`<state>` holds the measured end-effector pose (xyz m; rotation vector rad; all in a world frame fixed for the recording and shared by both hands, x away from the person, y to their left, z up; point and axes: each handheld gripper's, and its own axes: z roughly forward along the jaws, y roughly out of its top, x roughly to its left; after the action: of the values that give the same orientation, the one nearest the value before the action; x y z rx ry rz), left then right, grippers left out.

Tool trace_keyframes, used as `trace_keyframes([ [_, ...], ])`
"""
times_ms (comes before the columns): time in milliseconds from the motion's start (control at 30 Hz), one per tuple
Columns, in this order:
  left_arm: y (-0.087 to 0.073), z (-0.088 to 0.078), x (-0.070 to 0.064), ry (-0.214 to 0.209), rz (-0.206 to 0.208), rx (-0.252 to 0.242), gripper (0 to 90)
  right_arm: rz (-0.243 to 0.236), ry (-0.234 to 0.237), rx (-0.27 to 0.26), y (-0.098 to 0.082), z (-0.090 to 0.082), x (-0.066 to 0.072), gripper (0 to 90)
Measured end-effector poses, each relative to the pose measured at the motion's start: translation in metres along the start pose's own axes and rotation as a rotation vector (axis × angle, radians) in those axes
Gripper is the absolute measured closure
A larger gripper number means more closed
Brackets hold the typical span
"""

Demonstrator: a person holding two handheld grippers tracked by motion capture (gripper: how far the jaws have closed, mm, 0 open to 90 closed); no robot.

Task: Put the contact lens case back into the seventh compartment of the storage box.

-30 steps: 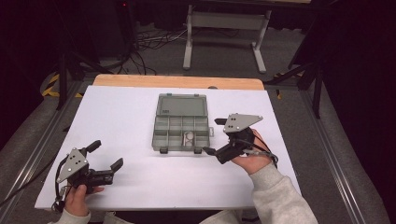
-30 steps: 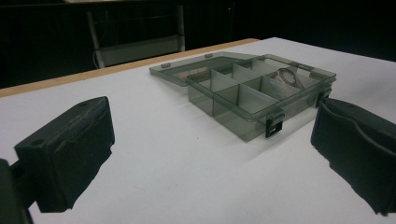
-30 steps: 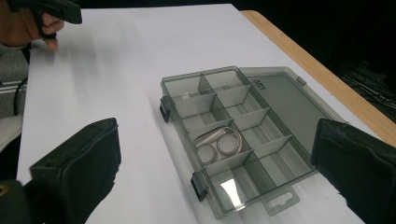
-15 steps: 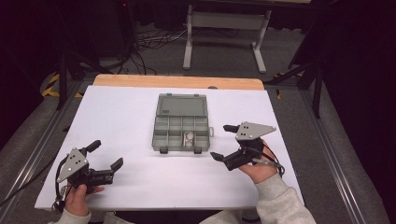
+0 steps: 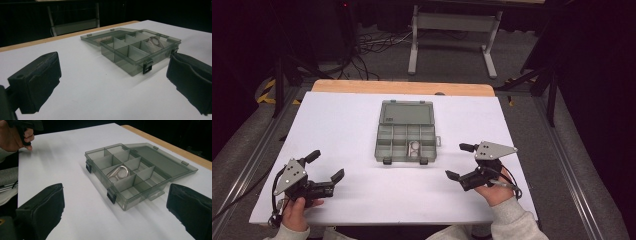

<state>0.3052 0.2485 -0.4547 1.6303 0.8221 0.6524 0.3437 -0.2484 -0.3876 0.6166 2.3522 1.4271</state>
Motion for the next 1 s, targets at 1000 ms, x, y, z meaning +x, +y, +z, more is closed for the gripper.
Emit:
trace_keyframes([
  [1000, -0.002, 0.0, 0.001, 0.005, 0.007, 0.004, 0.1, 0.094, -0.016, -0.002, -0.056, 0.011, 0.007, 1.9],
])
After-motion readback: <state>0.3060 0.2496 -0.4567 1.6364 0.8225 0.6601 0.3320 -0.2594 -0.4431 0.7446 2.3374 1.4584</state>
